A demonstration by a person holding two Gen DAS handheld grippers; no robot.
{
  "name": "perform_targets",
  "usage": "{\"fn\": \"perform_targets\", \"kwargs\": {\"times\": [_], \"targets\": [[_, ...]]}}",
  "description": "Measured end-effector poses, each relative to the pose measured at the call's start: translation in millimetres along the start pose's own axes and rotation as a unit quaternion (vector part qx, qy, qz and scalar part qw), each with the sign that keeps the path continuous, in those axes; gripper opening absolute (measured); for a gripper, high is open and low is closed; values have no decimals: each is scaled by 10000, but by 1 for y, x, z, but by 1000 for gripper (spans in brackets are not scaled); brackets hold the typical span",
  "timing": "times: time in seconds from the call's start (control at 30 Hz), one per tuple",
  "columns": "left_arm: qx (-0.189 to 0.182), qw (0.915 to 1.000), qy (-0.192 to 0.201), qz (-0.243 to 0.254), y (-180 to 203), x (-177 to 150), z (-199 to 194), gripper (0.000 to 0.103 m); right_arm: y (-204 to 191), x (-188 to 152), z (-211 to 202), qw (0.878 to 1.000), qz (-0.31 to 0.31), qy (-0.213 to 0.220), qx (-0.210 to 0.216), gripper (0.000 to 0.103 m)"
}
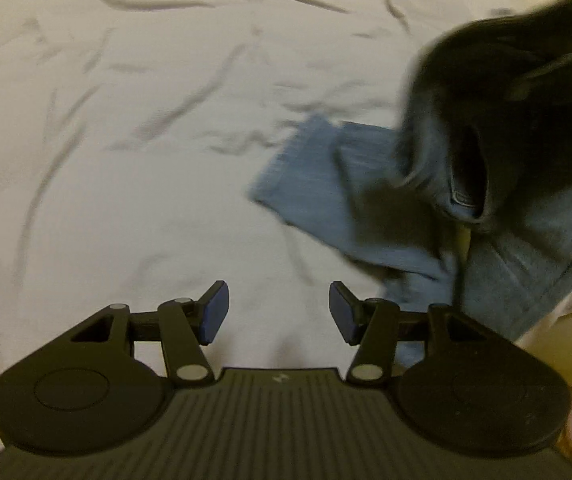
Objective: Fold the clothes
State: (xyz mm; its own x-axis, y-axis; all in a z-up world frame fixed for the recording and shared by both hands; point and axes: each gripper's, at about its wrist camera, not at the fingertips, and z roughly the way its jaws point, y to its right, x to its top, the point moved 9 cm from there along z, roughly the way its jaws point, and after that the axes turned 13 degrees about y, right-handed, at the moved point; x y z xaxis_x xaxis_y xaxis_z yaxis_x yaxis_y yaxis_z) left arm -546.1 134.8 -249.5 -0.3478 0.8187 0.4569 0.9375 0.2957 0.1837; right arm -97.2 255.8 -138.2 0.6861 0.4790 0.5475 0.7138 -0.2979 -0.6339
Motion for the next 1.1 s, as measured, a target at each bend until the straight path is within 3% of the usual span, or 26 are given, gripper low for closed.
{"fn": "perform_targets", "kwargs": {"times": [0.07,0.13,0.17,0.27,0.37,0.43,0.5,0.6,0.67,0.73,0.8,0.87,0.93,1.03,1.1], "targets": [[-33,10000,-28,8,36,-4,7,50,66,40,-12,9962,352,199,-777,9],[-67,10000,-56,16,71,-8,13,51,132,79,-26,9847,701,397,-1548,16],[-64,10000,-75,8,85,-12,16,51,169,84,-28,9771,631,232,-2019,19],[13,9996,-226,-178,122,-24,33,51,248,75,-29,9622,215,-586,-2649,25],[132,9982,-401,-417,141,-42,44,57,265,68,-4,9636,-195,-1063,-2447,31],[216,9957,-447,-786,135,-52,45,58,264,61,9,9648,-480,-1288,-2242,47],[298,9915,-485,-1173,127,-63,46,58,260,66,18,9681,-746,-1329,-1990,55],[418,9822,-541,-1751,116,-78,47,58,257,72,34,9724,-869,-1496,-1562,63],[414,9703,-518,-2325,107,-86,49,58,264,73,48,9737,-744,-1613,-1424,63],[195,9475,-367,-3170,98,-92,54,58,272,74,60,9744,-615,-1716,-1313,63],[-47,9157,-200,-4013,88,-98,58,58,278,76,72,9749,-513,-1769,-1252,64],[-287,8610,53,-5078,76,-107,64,58,282,78,86,9752,-397,-1809,-1211,65],[-261,8234,210,-5665,66,-114,70,58,284,79,99,9760,-267,-1826,-1156,66],[-265,7964,191,-6039,64,-119,83,58,286,81,118,9772,-87,-1840,-1057,68],[-389,7850,232,-6179,67,-117,90,55,286,80,130,9783,10,-1833,-966,69]]}}
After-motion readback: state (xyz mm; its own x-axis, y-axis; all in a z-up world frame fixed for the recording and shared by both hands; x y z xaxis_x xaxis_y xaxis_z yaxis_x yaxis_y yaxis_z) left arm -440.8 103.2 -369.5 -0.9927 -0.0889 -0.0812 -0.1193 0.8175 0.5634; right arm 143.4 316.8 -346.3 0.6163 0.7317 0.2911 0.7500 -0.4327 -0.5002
